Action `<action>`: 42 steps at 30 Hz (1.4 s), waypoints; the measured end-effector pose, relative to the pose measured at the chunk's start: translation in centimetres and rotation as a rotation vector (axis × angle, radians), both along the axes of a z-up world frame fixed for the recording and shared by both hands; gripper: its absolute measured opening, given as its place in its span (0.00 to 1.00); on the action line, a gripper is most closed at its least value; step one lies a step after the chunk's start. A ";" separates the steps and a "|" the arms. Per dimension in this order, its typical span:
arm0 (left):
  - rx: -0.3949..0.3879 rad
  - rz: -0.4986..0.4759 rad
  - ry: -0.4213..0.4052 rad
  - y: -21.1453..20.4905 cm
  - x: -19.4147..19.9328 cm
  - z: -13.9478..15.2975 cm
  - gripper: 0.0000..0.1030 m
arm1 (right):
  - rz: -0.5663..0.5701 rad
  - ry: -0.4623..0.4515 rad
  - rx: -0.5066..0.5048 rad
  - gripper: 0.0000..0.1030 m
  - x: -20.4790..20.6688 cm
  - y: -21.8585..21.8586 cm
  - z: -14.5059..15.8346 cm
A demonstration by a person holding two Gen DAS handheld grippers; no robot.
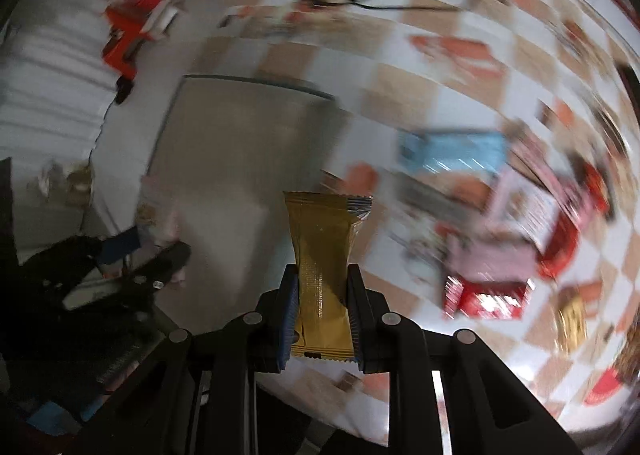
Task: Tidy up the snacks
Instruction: 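Carry both packets to the clear tray and open both tools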
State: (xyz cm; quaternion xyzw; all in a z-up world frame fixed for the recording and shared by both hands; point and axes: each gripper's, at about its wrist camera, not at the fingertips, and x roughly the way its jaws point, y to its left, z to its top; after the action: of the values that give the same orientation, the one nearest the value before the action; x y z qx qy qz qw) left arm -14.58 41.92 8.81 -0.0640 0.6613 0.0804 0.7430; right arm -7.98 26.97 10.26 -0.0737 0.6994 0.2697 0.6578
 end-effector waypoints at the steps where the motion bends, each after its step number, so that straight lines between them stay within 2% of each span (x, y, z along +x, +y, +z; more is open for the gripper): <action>1: 0.005 0.016 0.007 0.5 -0.1 -0.3 0.41 | 0.021 0.000 0.005 0.24 0.0 1.2 -0.1; 8: -0.004 0.067 0.052 2.8 -1.2 -2.2 0.41 | 0.106 0.017 -0.004 0.24 -0.8 7.1 -2.2; 18: -0.015 0.057 0.099 3.2 -2.0 -4.4 0.42 | 0.134 0.064 -0.050 0.24 -1.2 9.9 -5.2; 20: -0.008 0.049 0.101 3.0 -1.9 -4.5 0.46 | 0.133 0.068 -0.058 0.24 -1.3 10.7 -5.7; 22: -0.001 0.046 0.098 2.9 -1.9 -4.4 0.59 | 0.133 0.074 -0.063 0.24 -1.2 10.9 -6.0; 26: 0.012 0.038 0.074 2.5 -2.0 -3.8 0.73 | 0.124 0.073 -0.071 0.26 -1.0 10.7 -5.9; 27: 0.016 0.035 0.073 2.5 -1.9 -3.7 0.74 | 0.121 0.069 -0.073 0.40 -0.9 10.6 -5.7; 28: 0.019 0.032 0.072 2.4 -1.9 -3.6 0.76 | 0.116 0.062 -0.072 0.66 -0.8 10.5 -5.6; 29: 0.020 0.029 0.071 2.3 -2.0 -3.5 0.76 | 0.113 0.050 -0.069 0.75 -0.8 10.4 -5.3; 30: 0.021 0.027 0.069 2.3 -1.9 -3.3 0.77 | 0.110 0.035 -0.063 0.77 -0.8 10.2 -5.0; 35: 0.027 0.018 0.072 1.7 -1.9 -2.7 0.78 | 0.089 0.004 -0.070 0.77 -0.5 9.1 -3.9; 36: 0.024 0.011 0.073 1.4 -1.8 -2.5 0.78 | 0.081 -0.003 -0.072 0.81 -0.5 8.7 -3.6; 37: 0.018 0.005 0.074 1.2 -1.8 -2.3 0.78 | 0.075 -0.015 -0.077 0.99 -0.5 8.1 -3.4; 40: 0.022 -0.018 0.062 -0.1 -1.4 -1.3 0.78 | 0.044 -0.063 -0.084 1.00 -0.4 6.5 -2.4; 42: 0.037 -0.035 0.049 -0.7 -1.2 -0.5 0.78 | 0.026 -0.054 -0.070 1.00 -0.5 5.4 -1.9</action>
State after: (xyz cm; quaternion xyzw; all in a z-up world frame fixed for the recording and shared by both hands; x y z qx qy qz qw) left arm -15.75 41.20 8.27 -0.0364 0.6789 0.0812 0.7288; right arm -8.45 32.38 8.34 -0.1129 0.6895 0.2512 0.6698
